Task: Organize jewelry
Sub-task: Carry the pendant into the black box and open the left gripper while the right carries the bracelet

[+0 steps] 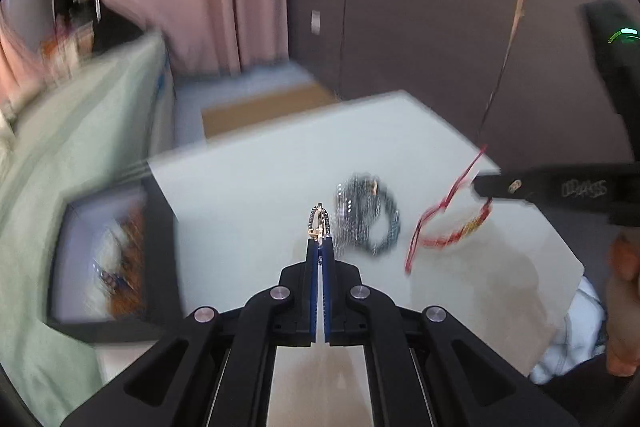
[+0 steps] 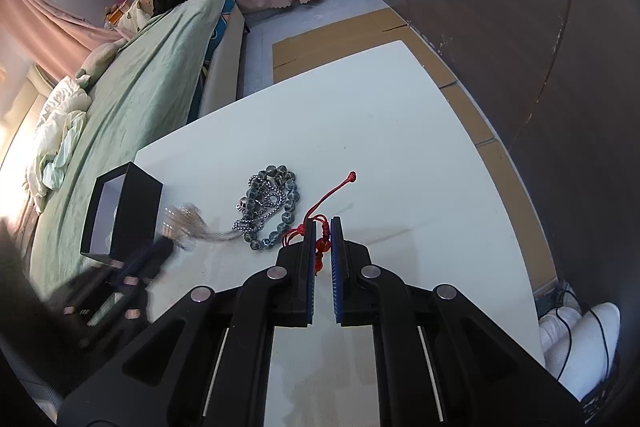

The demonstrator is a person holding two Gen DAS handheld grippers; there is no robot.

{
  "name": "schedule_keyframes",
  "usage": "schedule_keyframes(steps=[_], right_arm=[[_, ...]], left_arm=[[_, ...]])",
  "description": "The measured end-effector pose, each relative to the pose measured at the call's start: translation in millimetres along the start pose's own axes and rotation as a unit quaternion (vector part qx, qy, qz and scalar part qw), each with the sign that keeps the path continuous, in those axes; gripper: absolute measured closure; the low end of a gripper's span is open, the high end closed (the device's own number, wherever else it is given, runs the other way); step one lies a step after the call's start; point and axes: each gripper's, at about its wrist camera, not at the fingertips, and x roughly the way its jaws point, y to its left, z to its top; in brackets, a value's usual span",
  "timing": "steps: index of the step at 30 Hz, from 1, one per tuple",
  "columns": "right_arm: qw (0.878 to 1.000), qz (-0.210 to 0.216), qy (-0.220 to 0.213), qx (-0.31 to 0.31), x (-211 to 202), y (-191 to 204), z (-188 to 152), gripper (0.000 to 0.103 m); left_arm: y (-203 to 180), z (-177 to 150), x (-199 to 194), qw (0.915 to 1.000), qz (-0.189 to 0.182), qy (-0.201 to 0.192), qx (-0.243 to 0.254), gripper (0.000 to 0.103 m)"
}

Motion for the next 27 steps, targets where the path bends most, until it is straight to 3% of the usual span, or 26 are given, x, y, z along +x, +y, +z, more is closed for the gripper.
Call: schedule_keyframes(steps=[2, 5, 16, 23, 27], right_arm=[[1.000, 0.000, 0.000, -0.001, 0, 1, 0, 0.095], [1.000, 0.001, -0.001, -0.001, 0, 1, 0, 0.095], [1.000, 0.007, -0.004, -0.003, -3, 2, -2, 0.095], [0.999, 0.042, -0.020, -0.014, -13, 24, 4, 0.095], [0.998, 0.060, -0.023, -0.019, -17, 39, 4, 0.095]], left_arm=[[11, -5, 13, 0.9993, -0.005, 0.026, -0.027, 0.103], [17, -6, 12, 0.9989, -0.011, 0.027, -0.037, 0.103], [11, 5, -19, 0.9963, 0.070, -0.045, 0.018, 0.103], [28, 13, -61, 0.9932, 0.052, -0.104, 0.001, 0.103], [40, 17, -88, 0.9904, 0.014, -0.135, -0.027, 0.103]])
